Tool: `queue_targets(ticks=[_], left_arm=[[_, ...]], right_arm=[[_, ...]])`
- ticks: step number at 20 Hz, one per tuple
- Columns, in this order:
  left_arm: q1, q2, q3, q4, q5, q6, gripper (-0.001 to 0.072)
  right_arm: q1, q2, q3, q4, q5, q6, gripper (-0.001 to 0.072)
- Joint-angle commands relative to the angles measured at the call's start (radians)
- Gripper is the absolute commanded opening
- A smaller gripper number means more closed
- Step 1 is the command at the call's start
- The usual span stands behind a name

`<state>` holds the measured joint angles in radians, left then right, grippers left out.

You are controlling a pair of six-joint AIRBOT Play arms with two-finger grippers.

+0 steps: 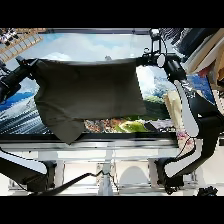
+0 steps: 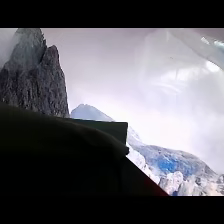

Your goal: Fold the clothes and pants, and hang the long-sleeved shirts on hangers.

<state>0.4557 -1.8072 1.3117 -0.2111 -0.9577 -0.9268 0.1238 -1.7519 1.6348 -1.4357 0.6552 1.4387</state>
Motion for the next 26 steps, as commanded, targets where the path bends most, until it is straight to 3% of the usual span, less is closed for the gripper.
queue_targets(ticks=[1, 6, 8, 10, 12, 16, 22, 23, 24, 25, 26], left_arm=[[0.042, -0.007, 0.084, 0.184, 0.032, -0.172, 0.0004], [0.030, -0.008, 0.144, 0.182, 0.137, -0.172, 0.0005], [0.037, -0.008, 0.144, 0.206, 0.074, -0.135, 0.0004], [0.061, -0.008, 0.144, 0.337, -0.061, -0.148, 0.0004], [0.092, -0.008, 0.144, 0.504, -0.176, -0.247, 0.0004], [0.126, -0.008, 0.144, 0.747, -0.341, -0.347, 0.0003], [0.082, -0.008, 0.144, 0.946, -0.424, -0.398, 0.0005], [0.083, -0.008, 0.144, 0.954, -0.425, -0.398, 0.0041], [0.085, -0.008, 0.144, 0.956, -0.435, -0.398, 0.0277], [0.090, -0.007, 0.144, 0.956, -0.469, -0.397, 0.0602], [0.097, -0.005, 0.144, 0.961, -0.521, -0.397, 0.0667]], right_arm=[[-0.001, -0.003, 0.000, 0.027, -0.002, -0.020, 0.0016], [0.002, -0.007, 0.000, 0.131, -0.156, -0.042, 0.0016], [0.002, -0.011, 0.000, 0.131, -0.159, -0.042, 0.0016], [-0.004, -0.011, 0.000, 0.129, -0.085, -0.046, 0.0015], [-0.021, -0.011, 0.000, 0.130, 0.051, -0.071, 0.0015], [-0.043, -0.013, -0.001, 0.143, 0.305, -0.170, 0.0015], [-0.036, -0.040, -0.001, 0.166, 0.376, -0.176, 0.0015], [-0.036, -0.040, -0.001, 0.167, 0.385, -0.176, 0.0017], [-0.038, -0.039, -0.001, 0.170, 0.392, -0.171, 0.0033], [-0.046, -0.037, 0.000, 0.181, 0.411, -0.171, 0.0244], [-0.060, -0.037, -0.001, 0.205, 0.442, -0.172, 0.0507]])
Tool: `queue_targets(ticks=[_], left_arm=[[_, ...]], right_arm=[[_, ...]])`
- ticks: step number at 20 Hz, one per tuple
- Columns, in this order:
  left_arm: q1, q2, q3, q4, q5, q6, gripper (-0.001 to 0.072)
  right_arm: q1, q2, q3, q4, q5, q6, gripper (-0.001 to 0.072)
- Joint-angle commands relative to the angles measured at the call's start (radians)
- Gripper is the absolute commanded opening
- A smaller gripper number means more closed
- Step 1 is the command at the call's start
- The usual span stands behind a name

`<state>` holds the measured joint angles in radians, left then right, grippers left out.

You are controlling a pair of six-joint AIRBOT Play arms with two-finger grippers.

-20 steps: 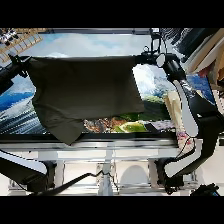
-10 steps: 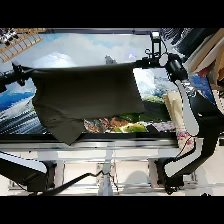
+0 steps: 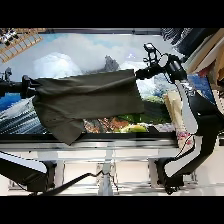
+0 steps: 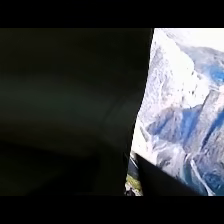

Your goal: Fold the clothes and pants, and hang the long-sleeved shirts on hangers.

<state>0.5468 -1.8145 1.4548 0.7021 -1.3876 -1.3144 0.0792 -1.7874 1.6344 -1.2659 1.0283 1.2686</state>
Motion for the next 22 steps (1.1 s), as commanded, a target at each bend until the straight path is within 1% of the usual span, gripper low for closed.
queue_targets(ticks=[1, 2, 3, 5, 6, 7, 9, 10, 12, 14, 17, 22], left_arm=[[0.017, 0.008, 0.001, 0.068, -0.153, -0.010, 0.0665], [0.029, 0.020, 0.001, 0.111, -0.206, -0.010, 0.0616], [0.040, 0.046, -0.004, 0.193, -0.236, -0.011, 0.0565], [0.061, 0.140, -0.058, 0.372, -0.209, -0.019, 0.0555], [0.073, 0.204, -0.114, 0.424, -0.179, -0.011, 0.0557], [0.085, 0.265, -0.181, 0.435, -0.161, 0.010, 0.0558], [0.095, 0.389, -0.354, 0.427, -0.108, 0.056, 0.0561], [0.095, 0.446, -0.451, 0.423, -0.073, 0.076, 0.0562], [0.095, 0.525, -0.617, 0.394, -0.011, 0.116, 0.0563], [0.095, 0.570, -0.740, 0.333, 0.032, 0.175, 0.0563], [0.095, 0.577, -0.858, 0.268, 0.090, 0.231, 0.0562], [0.074, 0.577, -0.942, 0.264, 0.207, 0.230, 0.0562]], right_arm=[[-0.035, -0.002, 0.000, 0.049, 0.119, -0.001, 0.0544], [-0.063, -0.002, -0.002, 0.063, 0.188, 0.001, 0.0516], [-0.097, 0.000, -0.014, 0.092, 0.257, 0.002, 0.0516], [-0.167, 0.016, -0.075, 0.176, 0.355, -0.011, 0.0517], [-0.203, 0.029, -0.121, 0.232, 0.381, -0.032, 0.0517], [-0.233, 0.041, -0.169, 0.282, 0.398, -0.056, 0.0518], [-0.271, 0.051, -0.238, 0.332, 0.427, -0.109, 0.0522], [-0.279, 0.051, -0.259, 0.331, 0.439, -0.117, 0.0522], [-0.284, 0.051, -0.291, 0.340, 0.452, -0.156, 0.0522], [-0.286, 0.051, -0.315, 0.344, 0.446, -0.197, 0.0522], [-0.312, 0.042, -0.325, 0.347, 0.447, -0.209, 0.0521], [-0.307, 0.040, -0.372, 0.347, 0.437, -0.246, 0.0512]])
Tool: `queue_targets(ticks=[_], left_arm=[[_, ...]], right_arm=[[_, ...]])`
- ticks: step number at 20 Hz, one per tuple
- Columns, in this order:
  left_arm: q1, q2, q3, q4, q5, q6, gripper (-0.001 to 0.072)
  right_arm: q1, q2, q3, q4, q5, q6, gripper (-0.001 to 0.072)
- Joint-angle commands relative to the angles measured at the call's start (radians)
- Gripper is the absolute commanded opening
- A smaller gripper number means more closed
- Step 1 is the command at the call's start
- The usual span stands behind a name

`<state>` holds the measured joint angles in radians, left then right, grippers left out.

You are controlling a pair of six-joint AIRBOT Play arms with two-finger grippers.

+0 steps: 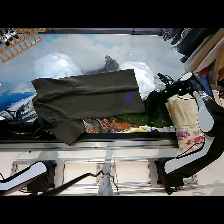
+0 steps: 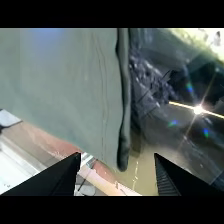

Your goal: Fold the clothes and pants, and hang the long-sleeved shirts on hangers.

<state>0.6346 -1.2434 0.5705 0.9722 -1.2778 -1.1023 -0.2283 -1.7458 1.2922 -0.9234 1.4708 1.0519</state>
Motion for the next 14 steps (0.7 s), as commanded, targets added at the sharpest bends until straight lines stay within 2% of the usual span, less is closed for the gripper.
queue_targets(ticks=[1, 5, 6, 7, 8, 9, 10, 11, 14], left_arm=[[-0.031, 0.006, -0.062, -0.010, 0.121, 0.018, 0.0562], [-0.134, 0.006, -0.063, -0.016, 0.172, 0.018, 0.0551], [-0.155, 0.006, -0.063, -0.016, 0.175, 0.018, 0.0467], [-0.169, 0.006, -0.063, -0.016, 0.175, 0.019, 0.0354], [-0.180, 0.006, -0.063, -0.015, 0.172, 0.019, 0.0243], [-0.181, 0.006, -0.062, -0.016, 0.158, 0.019, 0.0104], [-0.178, 0.006, -0.061, -0.015, 0.132, 0.019, 0.0006], [-0.165, 0.007, -0.057, -0.016, 0.098, 0.019, 0.0005], [-0.098, 0.007, 0.003, -0.021, -0.062, 0.018, 0.0004]], right_arm=[[0.002, -0.003, -0.048, 0.007, -0.018, -0.041, 0.0512], [0.018, -0.020, -0.084, 0.019, -0.051, -0.079, 0.0486], [0.035, -0.026, -0.084, 0.023, -0.064, -0.105, 0.0482], [0.056, -0.032, -0.083, 0.026, -0.085, -0.112, 0.0476], [0.080, -0.033, -0.083, 0.031, -0.104, -0.126, 0.0409], [0.099, -0.032, -0.083, 0.031, -0.102, -0.128, 0.0251], [0.111, -0.029, -0.083, 0.029, -0.080, -0.127, 0.0069], [0.111, -0.024, -0.083, 0.030, -0.051, -0.126, 0.0020], [0.100, 0.031, -0.083, 0.026, 0.058, -0.117, 0.0018]])
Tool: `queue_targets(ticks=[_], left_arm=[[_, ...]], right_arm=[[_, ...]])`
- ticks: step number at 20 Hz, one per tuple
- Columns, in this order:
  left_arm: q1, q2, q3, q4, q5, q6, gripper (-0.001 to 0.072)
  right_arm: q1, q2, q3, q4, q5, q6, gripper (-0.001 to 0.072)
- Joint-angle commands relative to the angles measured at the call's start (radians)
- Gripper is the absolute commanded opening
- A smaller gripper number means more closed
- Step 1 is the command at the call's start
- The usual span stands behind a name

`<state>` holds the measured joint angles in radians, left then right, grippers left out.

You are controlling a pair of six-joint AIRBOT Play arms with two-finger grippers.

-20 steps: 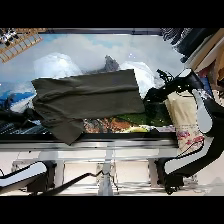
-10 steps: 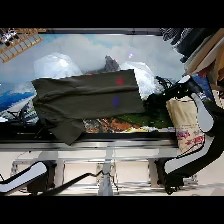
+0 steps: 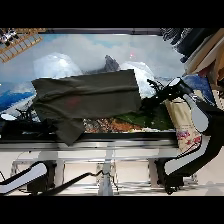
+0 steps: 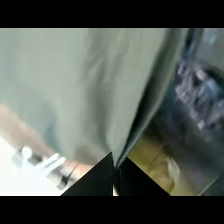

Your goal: Fold the clothes and pants, and hang the long-sleeved shirts on hangers.

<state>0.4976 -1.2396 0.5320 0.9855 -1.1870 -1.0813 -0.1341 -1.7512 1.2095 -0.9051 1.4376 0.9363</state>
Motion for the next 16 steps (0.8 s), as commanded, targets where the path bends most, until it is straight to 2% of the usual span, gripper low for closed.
queue_targets(ticks=[1, 3, 7, 10, 11, 12, 14, 16], left_arm=[[0.067, 0.003, 0.077, -0.045, -0.227, -0.002, 0.0004], [0.114, 0.006, 0.134, -0.065, -0.348, -0.003, 0.0003], [0.162, 0.080, 0.139, -0.100, -0.432, -0.003, 0.0004], [0.178, 0.100, 0.156, -0.315, -0.430, -0.002, 0.0004], [0.178, 0.096, 0.180, -0.398, -0.404, -0.002, 0.0004], [0.174, 0.090, 0.209, -0.448, -0.350, -0.002, 0.0003], [0.151, 0.056, 0.277, -0.465, -0.186, -0.012, 0.0003], [0.120, -0.011, 0.336, -0.511, -0.064, -0.048, 0.0003]], right_arm=[[0.003, 0.069, -0.001, 0.001, 0.126, 0.008, 0.0018], [0.003, 0.142, -0.012, -0.048, 0.140, 0.051, 0.0018], [0.003, 0.314, -0.156, -0.109, 0.151, 0.077, 0.0018], [0.003, 0.424, -0.163, -0.024, 0.161, 0.097, 0.0018], [0.003, 0.444, -0.139, 0.004, 0.115, 0.115, 0.0017], [0.004, 0.451, -0.108, 0.011, 0.026, 0.177, 0.0016], [0.008, 0.417, -0.062, 0.000, -0.150, 0.284, 0.0015], [0.008, 0.351, -0.036, 0.000, -0.264, 0.371, 0.0015]])
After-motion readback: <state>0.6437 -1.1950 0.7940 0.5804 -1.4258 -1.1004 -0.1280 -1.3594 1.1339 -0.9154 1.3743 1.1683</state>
